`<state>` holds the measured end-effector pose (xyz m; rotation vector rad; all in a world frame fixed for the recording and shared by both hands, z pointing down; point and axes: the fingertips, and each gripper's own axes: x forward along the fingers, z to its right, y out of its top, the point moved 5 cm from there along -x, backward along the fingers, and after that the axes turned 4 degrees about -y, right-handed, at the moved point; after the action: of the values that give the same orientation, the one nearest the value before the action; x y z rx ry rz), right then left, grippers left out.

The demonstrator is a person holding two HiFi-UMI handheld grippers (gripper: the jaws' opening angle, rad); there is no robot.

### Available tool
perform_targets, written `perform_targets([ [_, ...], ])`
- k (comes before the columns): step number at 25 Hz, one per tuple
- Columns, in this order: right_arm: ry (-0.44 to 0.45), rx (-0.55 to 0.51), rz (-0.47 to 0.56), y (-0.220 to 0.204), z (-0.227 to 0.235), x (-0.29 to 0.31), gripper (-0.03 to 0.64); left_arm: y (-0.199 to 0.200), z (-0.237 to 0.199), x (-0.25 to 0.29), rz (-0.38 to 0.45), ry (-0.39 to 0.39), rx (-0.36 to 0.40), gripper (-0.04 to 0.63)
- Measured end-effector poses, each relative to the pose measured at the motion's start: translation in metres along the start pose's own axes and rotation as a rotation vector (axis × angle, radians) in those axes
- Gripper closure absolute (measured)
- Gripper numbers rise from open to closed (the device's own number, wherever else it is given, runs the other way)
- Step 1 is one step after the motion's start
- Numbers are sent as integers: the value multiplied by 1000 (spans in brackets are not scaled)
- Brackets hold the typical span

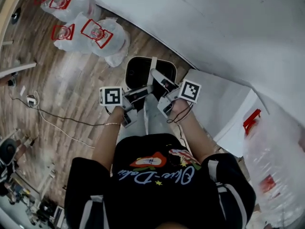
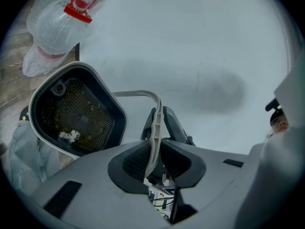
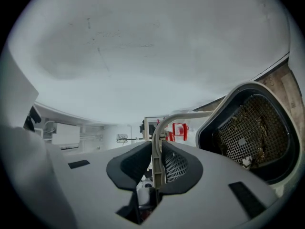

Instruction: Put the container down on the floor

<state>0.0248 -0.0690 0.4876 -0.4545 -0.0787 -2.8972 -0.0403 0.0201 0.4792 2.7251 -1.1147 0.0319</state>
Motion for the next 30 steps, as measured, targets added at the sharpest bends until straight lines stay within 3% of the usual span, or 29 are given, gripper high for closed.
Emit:
perform_targets([
  [4,-22,13,8,10,30,23,563,24,-37,1,-22,36,0,526],
  [8,-35,28,17,17,56,34,563,43,-61,7,-85,65,102,526],
  [12,-11,65,36,21,76,45,563,50,-83,10,-103,73,41,526],
  [16,-43,66,53,22,104,55,563,64,-111,11,-149,81,108,526],
  [20,-64,50,54,28,136,68,563,75,-141,18,-160,62,100,526],
  [30,-116,34,43,26,209,73,563,70,-216,33,-204,108,128,525],
])
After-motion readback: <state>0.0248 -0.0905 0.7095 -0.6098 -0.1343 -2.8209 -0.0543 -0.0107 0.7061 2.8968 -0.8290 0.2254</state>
